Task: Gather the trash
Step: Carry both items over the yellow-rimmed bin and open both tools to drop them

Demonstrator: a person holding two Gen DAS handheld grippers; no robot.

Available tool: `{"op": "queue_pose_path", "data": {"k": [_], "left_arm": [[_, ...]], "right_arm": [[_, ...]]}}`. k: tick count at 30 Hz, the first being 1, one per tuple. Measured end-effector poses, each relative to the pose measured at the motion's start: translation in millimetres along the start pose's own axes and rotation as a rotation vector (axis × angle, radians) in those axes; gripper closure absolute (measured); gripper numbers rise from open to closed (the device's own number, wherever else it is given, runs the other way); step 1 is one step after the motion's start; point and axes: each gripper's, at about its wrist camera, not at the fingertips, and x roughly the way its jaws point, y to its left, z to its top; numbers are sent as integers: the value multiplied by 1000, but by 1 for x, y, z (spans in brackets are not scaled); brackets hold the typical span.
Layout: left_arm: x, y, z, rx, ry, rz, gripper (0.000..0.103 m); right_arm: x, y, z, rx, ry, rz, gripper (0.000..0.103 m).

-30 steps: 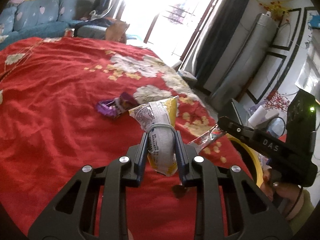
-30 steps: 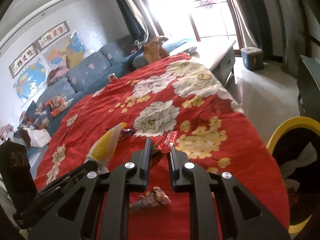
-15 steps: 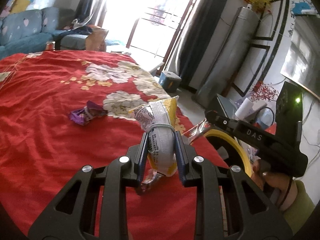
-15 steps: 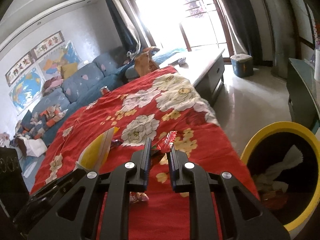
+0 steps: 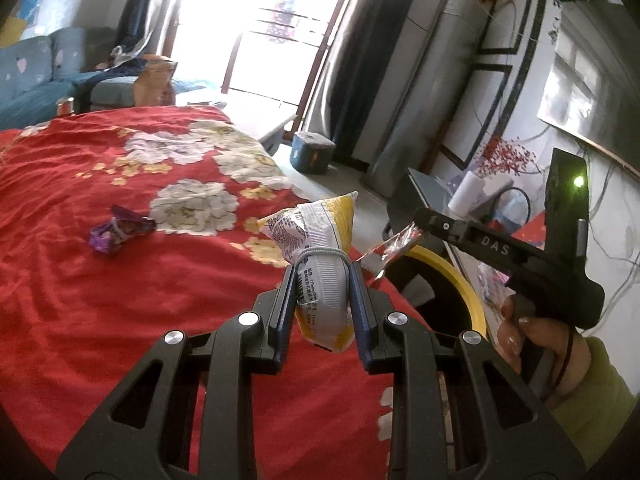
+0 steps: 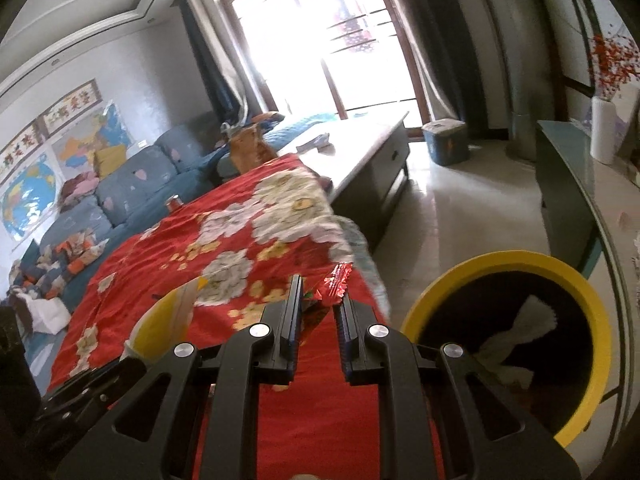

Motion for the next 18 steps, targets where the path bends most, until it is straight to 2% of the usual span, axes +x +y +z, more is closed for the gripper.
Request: {"op": "queue_pose_path", "data": {"k": [18], "left_arm": [[33,-66,-6,162,55,-58,83]], "right_arm": [[-23,-84,6,68,-77,-191,88]]}}
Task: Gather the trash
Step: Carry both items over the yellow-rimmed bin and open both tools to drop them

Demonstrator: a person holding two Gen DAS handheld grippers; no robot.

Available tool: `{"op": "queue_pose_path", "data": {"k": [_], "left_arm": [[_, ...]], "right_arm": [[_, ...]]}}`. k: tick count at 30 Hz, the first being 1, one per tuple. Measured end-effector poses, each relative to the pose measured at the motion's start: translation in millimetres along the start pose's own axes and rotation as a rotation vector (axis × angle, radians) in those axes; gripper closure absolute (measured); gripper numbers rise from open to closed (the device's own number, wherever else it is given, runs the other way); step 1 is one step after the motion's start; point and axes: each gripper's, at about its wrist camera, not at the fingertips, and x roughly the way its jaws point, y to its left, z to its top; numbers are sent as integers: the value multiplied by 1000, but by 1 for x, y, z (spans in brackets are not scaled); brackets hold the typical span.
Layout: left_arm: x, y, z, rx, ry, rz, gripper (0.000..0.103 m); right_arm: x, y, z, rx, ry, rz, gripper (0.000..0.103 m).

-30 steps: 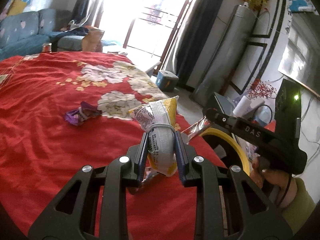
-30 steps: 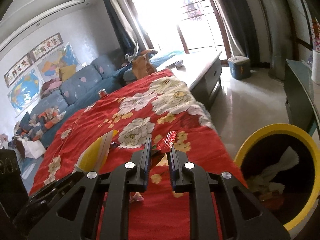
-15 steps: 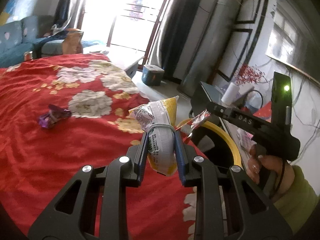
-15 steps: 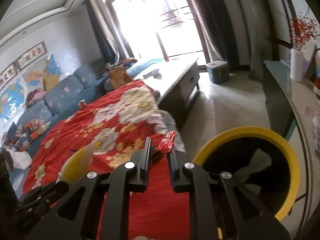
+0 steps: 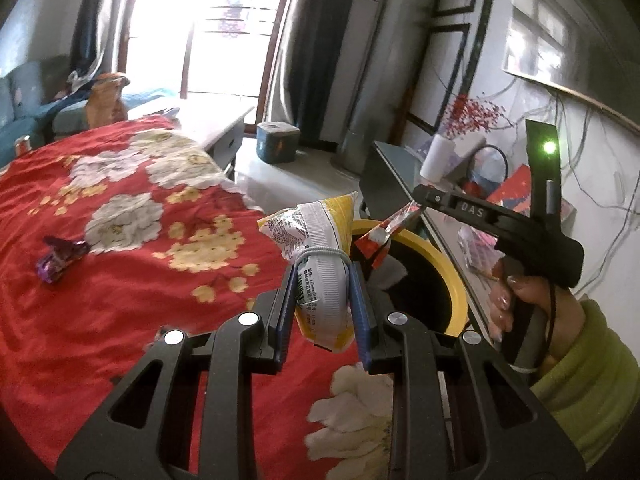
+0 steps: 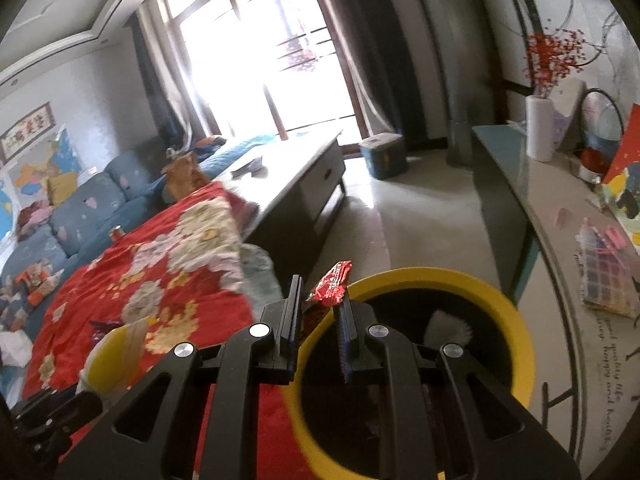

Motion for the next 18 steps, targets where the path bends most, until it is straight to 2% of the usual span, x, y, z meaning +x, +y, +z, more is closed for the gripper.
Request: {"op": "queue_pose_path", "data": {"k": [7,18], "left_arm": [[18,-23,4,43,28,-51,83],[43,-53,8,129,45,-74,83]], "right_arm": [[-2,-28,2,7,-29,-81,88],[-2,-67,0,46,-47,-177,88]]}}
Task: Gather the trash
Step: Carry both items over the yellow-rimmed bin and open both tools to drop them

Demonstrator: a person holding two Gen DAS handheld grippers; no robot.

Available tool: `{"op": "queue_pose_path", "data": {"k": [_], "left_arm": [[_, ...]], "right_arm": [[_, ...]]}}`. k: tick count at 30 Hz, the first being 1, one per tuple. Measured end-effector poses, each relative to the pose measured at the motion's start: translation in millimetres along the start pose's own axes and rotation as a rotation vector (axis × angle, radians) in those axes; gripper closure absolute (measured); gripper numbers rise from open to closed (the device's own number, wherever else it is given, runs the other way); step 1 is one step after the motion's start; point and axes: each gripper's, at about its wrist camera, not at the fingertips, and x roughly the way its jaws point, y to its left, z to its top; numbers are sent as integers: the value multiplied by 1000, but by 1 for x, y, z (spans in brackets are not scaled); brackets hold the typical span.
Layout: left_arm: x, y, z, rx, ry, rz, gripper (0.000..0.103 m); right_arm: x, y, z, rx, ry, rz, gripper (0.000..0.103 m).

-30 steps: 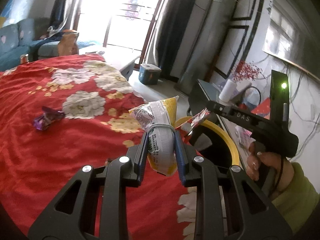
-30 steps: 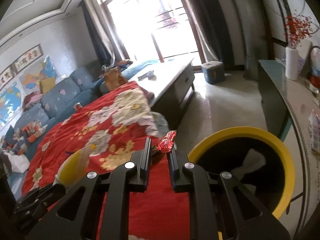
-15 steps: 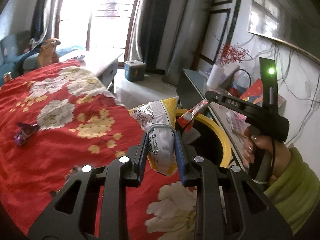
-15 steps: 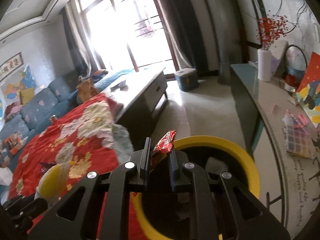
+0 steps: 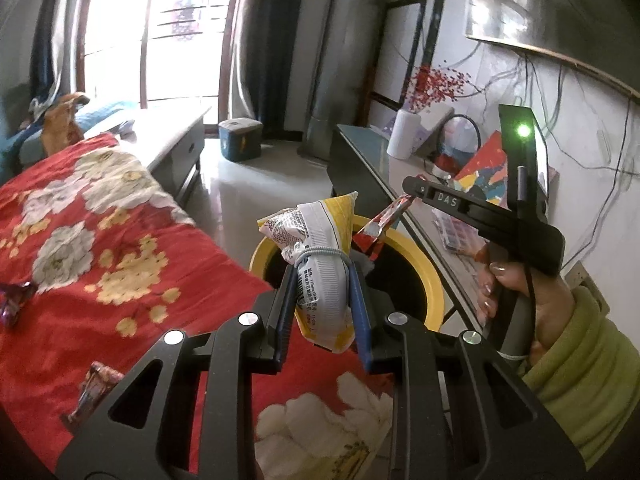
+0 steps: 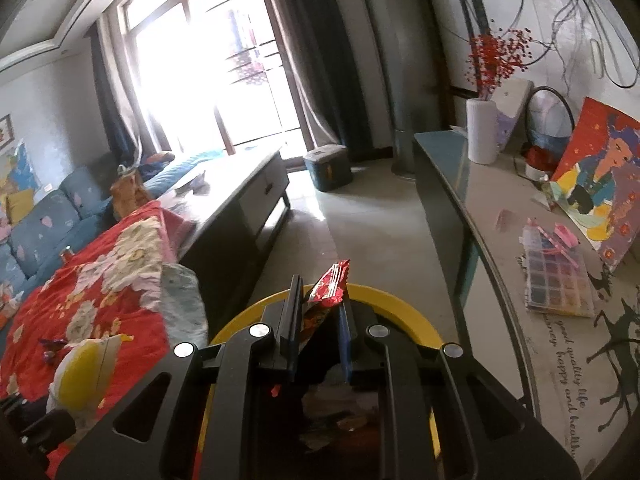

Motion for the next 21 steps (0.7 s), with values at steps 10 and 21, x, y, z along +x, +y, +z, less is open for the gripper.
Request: {"op": "queue_pose_path", "data": {"k": [10,21], "left_arm": [[31,-12,5,24,47,-22,83],[57,-12,3,5,86,-24,74]], "right_arm": [[8,-23,-6,39,14,-27,88],[19,-31,-13,72,59,2,85]]}}
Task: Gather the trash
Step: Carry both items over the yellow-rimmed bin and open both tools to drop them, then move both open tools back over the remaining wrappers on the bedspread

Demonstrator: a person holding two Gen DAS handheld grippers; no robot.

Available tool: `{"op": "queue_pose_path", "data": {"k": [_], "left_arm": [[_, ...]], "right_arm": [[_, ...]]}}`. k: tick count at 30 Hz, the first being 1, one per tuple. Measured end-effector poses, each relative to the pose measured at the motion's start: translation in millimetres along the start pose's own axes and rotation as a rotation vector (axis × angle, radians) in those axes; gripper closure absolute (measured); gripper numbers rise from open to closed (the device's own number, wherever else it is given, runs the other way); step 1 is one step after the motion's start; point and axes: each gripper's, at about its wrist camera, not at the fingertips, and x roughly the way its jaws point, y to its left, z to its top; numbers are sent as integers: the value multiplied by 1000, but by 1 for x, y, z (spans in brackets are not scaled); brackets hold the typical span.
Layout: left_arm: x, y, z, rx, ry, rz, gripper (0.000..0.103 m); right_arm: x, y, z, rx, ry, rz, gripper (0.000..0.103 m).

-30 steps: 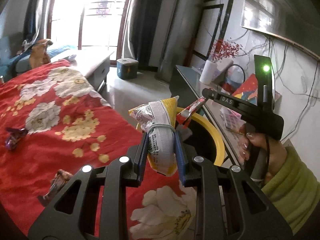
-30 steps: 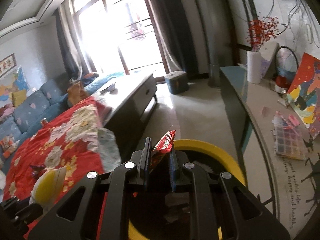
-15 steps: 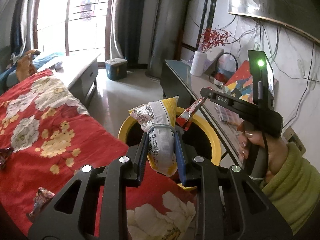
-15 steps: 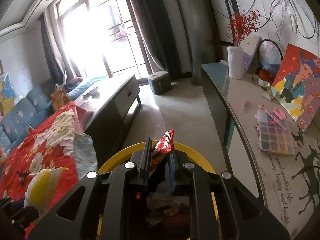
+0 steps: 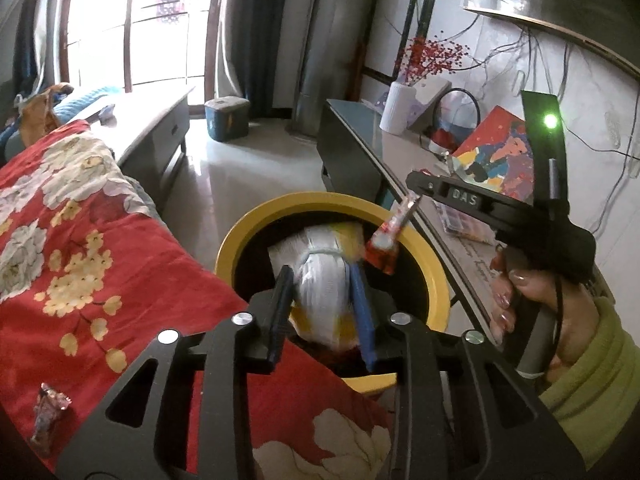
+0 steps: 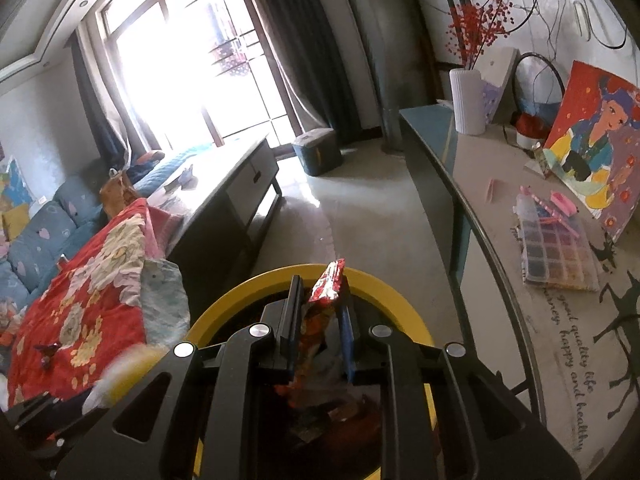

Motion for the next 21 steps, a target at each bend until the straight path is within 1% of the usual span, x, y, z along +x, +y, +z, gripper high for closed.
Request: {"op": "queue_pose_path", "data": {"k": [1,2,3,4,6,7,8,10,14,21], "left_arm": [[0,1,0,-6,-5,-6,65],[-1,2,0,-11,-12,-4,55],[-3,4,0,-14,-19,2,51],[-5,5,0,-19,-27,5,45],[-10,8,1,-30,-43,14,35],[-14,10,1,-38,-57,22,25],[-17,12,1,-43,-67,26,18],[-25,17,-1,-59,-86,37,11],[-37,28,-2,-105,-112,70,11],[-56,45,-5,-159,-144,96,11]], "right_arm": [[1,0,0,2,4,6,78],[2,0,-1,5,12,16,68],[2,0,-1,7,17,20,64],[2,0,-2,11,16,21,61],[1,2,-2,9,12,23,58],[0,4,-2,7,12,23,54],[-1,6,-2,6,8,22,53],[-3,9,-2,2,0,22,49],[-9,20,-2,-17,-16,30,42],[-18,45,-3,-65,-27,69,37]]}}
